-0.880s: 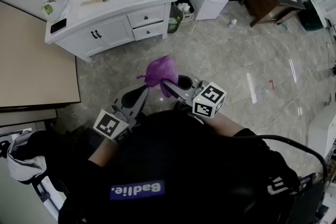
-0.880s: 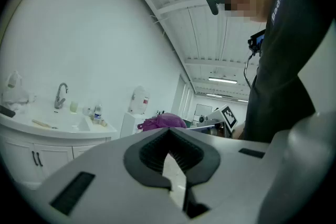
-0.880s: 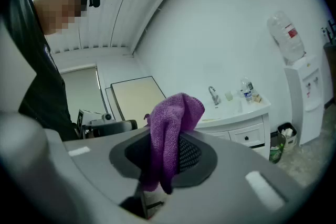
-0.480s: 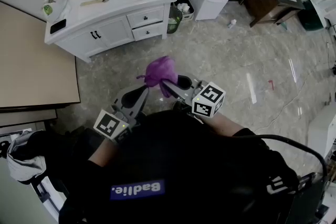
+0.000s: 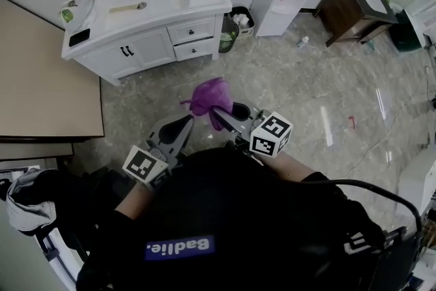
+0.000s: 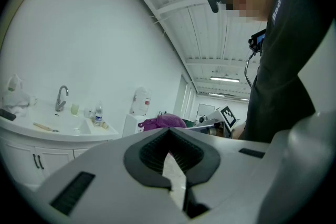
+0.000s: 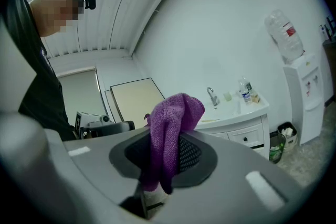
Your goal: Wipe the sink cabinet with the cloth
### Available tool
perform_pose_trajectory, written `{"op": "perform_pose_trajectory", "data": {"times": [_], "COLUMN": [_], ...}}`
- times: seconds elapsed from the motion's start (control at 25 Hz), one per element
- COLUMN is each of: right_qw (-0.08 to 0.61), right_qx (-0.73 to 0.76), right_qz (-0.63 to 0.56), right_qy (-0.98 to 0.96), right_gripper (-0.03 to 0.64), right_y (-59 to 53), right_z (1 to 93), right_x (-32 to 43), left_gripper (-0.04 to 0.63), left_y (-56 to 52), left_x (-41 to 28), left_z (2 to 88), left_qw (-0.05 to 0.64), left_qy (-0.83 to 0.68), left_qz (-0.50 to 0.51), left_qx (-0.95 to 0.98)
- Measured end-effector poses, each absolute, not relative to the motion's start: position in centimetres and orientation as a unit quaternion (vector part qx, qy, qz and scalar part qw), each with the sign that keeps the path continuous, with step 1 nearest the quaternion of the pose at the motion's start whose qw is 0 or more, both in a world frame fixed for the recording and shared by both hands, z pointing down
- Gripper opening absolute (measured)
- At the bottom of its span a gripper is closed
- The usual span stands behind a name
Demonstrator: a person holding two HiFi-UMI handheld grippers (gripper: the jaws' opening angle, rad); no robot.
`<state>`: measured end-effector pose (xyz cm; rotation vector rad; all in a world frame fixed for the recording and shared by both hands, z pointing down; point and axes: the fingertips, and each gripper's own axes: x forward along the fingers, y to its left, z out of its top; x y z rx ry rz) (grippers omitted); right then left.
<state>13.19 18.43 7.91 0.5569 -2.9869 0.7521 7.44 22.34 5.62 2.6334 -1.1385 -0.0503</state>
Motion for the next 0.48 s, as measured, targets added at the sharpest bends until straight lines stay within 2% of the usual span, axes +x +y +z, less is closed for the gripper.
{"op": "perform_pose_trajectory", "data": {"times": [0.48], "right_qw": [0.004], "right_qx": [0.137], "right_qz": [0.254], "right_qy": [-0.957], "right_gripper": [0.077], "right_y": [14.8], "right_z": [8.5], "right_x": [16.6], "left_gripper": [0.005], "left_y": [18.6], "left_x": [10.6], "left_z": [4.8], "left_qw": [0.127], "left_qy": [-0.442], "left_qz": [0.001], "left_qx": [0.888]}}
